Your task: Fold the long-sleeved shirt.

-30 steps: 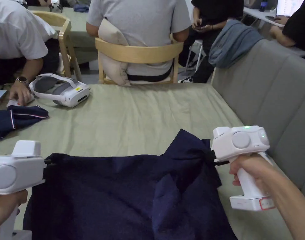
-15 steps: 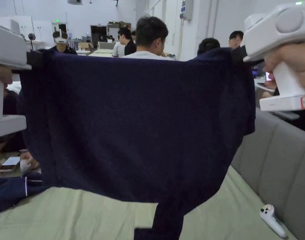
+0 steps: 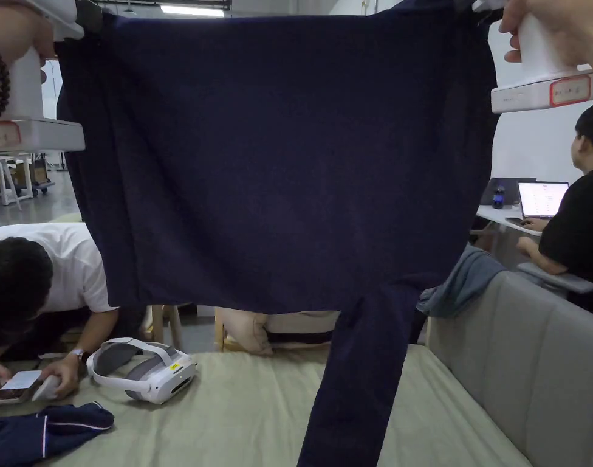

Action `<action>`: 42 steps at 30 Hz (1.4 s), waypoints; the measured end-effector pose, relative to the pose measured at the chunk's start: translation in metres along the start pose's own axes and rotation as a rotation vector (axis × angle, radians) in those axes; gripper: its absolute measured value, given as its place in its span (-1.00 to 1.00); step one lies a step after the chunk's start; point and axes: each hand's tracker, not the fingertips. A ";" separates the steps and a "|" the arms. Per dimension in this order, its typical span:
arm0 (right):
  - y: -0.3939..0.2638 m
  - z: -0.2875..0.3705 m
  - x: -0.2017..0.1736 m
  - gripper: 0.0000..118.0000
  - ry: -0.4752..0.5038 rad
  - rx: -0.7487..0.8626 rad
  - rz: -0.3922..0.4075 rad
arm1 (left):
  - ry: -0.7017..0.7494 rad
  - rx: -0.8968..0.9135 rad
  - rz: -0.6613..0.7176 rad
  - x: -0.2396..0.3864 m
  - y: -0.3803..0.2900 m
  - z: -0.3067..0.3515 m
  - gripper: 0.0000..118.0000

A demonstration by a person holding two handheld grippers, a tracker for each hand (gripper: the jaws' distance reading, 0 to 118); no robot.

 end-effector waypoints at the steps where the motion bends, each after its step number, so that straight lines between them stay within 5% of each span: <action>1: 0.002 0.001 0.001 -0.90 -0.005 0.007 -0.011 | -0.004 0.009 -0.008 0.002 -0.001 0.001 -0.76; 8: -0.051 -0.013 0.001 -0.90 0.047 -0.072 -0.051 | -0.015 -0.076 -0.013 -0.001 -0.050 -0.015 -0.76; 25: -0.438 -0.050 -0.074 -0.90 0.173 -0.635 -0.140 | 0.030 -0.550 0.007 -0.032 -0.399 -0.054 -0.76; 33: -0.487 0.026 -0.077 -0.90 0.216 -0.648 -0.146 | 0.032 -0.567 0.022 -0.044 -0.446 0.001 -0.76; 42: -0.573 0.218 -0.072 -0.90 0.322 -0.806 0.018 | 0.032 -0.652 -0.051 -0.049 -0.527 0.197 -0.76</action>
